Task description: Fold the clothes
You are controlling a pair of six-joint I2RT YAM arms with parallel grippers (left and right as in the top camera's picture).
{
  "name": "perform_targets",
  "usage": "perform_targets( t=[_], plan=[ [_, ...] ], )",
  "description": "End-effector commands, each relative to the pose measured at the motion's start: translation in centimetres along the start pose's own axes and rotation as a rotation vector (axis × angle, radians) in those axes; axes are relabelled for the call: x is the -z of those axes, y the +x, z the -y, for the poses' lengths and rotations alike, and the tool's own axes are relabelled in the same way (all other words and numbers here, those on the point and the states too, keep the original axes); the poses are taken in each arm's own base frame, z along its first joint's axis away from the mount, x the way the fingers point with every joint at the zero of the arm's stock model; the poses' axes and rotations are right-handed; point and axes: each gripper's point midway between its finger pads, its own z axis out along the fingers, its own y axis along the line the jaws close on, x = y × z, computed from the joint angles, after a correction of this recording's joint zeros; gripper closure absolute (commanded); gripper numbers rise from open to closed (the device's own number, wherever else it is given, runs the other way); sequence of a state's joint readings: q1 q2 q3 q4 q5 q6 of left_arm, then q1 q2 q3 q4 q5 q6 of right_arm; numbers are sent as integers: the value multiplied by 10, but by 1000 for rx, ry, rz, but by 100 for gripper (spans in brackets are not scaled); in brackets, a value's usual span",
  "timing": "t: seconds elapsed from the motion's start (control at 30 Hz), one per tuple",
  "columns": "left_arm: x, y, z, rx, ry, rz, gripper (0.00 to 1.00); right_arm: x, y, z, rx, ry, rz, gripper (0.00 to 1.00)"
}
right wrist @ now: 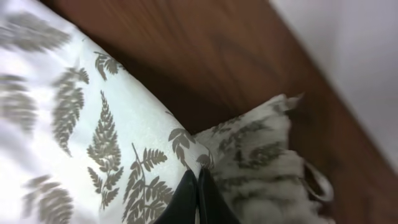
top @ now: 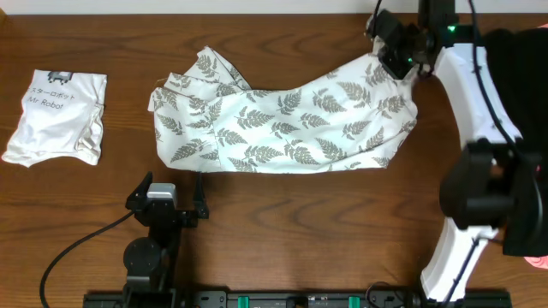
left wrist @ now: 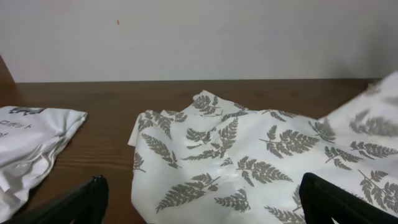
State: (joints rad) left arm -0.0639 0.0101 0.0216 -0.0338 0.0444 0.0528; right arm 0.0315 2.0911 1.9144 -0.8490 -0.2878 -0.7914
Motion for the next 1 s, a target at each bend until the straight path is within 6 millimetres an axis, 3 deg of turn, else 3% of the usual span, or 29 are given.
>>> perform_targets(
  t=[0.0, 0.23, 0.37, 0.73, 0.97],
  plan=[
    [-1, 16, -4, -8, -26, -48, 2, 26, -4, -9, 1, -5, -11, 99],
    [-1, 16, -4, -8, -26, -48, 2, 38, 35, -45, -60, -135, -176, 99],
    [-1, 16, -4, -8, -26, -48, 2, 46, 44, -57, -96, -174, -226, 99],
    [-1, 16, -4, -8, -26, -48, 2, 51, 39, -67, -146, -181, -234, 99],
    [-1, 16, -4, -8, -26, -48, 2, 47, 25, -72, -132, -201, -180, 99]
  ],
)
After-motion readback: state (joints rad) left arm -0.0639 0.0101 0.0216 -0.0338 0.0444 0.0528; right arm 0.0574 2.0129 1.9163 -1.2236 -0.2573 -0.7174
